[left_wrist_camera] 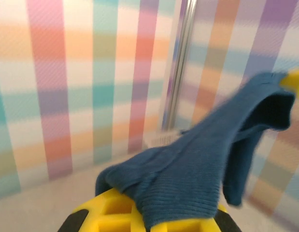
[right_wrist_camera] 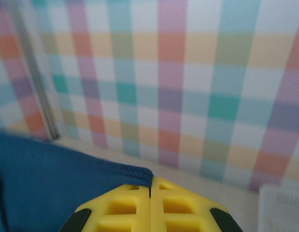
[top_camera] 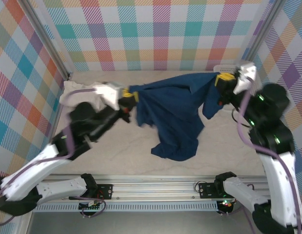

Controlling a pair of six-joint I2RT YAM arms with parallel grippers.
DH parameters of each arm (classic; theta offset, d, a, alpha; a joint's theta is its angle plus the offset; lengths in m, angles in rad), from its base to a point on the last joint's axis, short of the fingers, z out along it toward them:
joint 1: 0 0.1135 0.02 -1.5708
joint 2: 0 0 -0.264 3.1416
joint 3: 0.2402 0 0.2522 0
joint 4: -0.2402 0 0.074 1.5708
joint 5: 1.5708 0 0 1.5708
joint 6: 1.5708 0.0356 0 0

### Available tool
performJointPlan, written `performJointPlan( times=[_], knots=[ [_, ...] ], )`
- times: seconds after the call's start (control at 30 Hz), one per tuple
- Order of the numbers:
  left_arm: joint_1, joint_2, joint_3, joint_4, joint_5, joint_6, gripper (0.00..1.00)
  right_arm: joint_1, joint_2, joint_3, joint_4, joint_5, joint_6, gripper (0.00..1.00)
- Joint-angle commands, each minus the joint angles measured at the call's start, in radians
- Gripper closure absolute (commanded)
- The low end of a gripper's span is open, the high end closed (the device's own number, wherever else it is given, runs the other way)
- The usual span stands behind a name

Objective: Fold the inside-out t-shirt

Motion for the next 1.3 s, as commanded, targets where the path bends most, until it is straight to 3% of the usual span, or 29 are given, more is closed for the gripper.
performJointPlan(
  times=[0.0, 0.13, 0.27, 0.4, 0.5, 0.57, 0.6, 0.73, 0.93, 1.0, 1.1, 1.2, 1.27],
  knots=[
    [0.007, -0.034, 0.08, -0.159, 0.017, 0.111, 1.0, 0.007, -0.065, 0.028, 0.049, -0.169, -0.019, 1.0],
    [0.007, -0.064, 0.225, -0.258, 0.038, 0.108, 1.0, 0.007, -0.136, 0.08, 0.044, -0.241, -0.006, 1.0],
    [0.007, -0.071, 0.316, -0.295, -0.01, 0.118, 1.0, 0.006, -0.164, 0.111, 0.067, -0.263, 0.026, 1.0],
    [0.007, -0.005, 0.387, -0.301, -0.168, 0.168, 1.0, 0.005, -0.125, 0.123, 0.083, -0.229, 0.05, 1.0],
    [0.016, 0.064, 0.428, -0.249, -0.333, 0.243, 1.0, 0.006, -0.073, 0.118, 0.103, -0.122, 0.044, 1.0],
    [0.064, 0.12, 0.458, -0.224, -0.367, 0.273, 1.0, 0.006, -0.026, 0.109, 0.126, -0.047, 0.027, 1.0],
    [0.126, 0.157, 0.477, -0.232, -0.355, 0.257, 1.0, 0.005, 0.005, 0.106, 0.138, -0.003, 0.012, 1.0],
    [0.476, 0.349, 0.564, -0.364, -0.065, 0.028, 1.0, 0.006, 0.154, 0.071, 0.223, 0.14, -0.054, 1.0],
    [0.669, 0.787, 0.637, -0.317, 0.116, -0.062, 1.0, -0.004, 0.606, 0.111, 0.385, 0.325, -0.188, 1.0],
    [0.7, 0.987, 0.766, -0.335, 0.129, -0.069, 0.79, -0.019, 0.809, 0.201, 0.42, 0.38, -0.195, 1.0],
    [0.713, 1.319, 1.16, -0.531, 0.11, -0.086, 0.55, -0.039, 1.128, 0.48, 0.32, 0.462, -0.191, 0.81],
    [0.712, 1.549, 1.542, -0.739, 0.138, -0.117, 0.44, -0.038, 1.347, 0.793, 0.06, 0.451, -0.14, 0.65],
    [0.712, 1.564, 1.567, -0.799, 0.165, -0.144, 0.4, -0.023, 1.374, 0.826, -0.02, 0.402, -0.125, 0.59]
  ],
)
